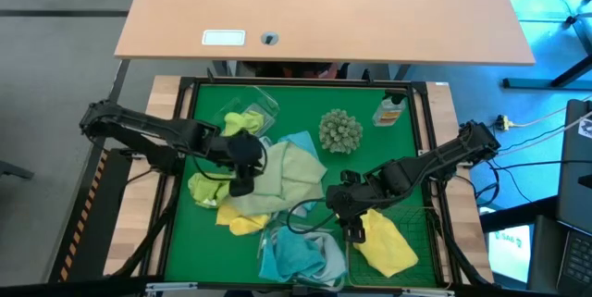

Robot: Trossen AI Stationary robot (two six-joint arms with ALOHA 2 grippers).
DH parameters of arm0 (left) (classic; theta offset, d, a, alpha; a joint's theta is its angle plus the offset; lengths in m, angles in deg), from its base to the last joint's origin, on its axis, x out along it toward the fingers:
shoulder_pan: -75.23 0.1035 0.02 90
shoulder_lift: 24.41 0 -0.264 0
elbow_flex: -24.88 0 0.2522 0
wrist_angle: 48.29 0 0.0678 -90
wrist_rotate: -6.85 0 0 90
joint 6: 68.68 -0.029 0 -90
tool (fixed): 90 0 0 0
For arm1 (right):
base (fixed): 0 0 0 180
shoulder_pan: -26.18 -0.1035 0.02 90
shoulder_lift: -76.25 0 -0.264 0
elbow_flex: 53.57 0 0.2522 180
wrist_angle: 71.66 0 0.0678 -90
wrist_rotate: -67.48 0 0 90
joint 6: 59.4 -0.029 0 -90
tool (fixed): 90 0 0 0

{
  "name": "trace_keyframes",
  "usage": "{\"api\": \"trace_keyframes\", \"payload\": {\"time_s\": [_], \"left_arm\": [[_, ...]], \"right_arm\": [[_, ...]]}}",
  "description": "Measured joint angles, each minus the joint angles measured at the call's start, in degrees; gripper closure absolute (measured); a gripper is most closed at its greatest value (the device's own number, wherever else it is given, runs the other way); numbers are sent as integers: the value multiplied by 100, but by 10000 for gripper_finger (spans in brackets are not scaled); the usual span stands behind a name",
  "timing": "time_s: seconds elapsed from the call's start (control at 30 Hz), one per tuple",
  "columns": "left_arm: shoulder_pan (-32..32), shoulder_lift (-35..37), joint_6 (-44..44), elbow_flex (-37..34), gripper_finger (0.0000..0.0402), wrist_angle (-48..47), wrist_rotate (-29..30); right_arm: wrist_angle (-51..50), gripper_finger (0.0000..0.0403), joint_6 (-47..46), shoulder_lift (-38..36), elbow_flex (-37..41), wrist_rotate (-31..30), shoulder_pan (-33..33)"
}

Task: Sort microfiber towel by color & place in baskets
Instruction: Put the light green microfiber cloth into the top transparent bin

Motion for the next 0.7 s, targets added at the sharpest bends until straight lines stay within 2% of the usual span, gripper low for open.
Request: {"api": "trace_keyframes", "payload": {"time_s": [0.3,0.53,0.7], "left_arm": [[102,-501,-447,-701,309,60,70],[102,-860,-783,-1248,309,460,-252],[86,-1038,-1056,-1480,309,814,-237]], "right_arm": [[4,173,1,0,0,-42,-1],[9,173,1,0,0,-64,1],[10,173,1,0,0,-270,0]]}}
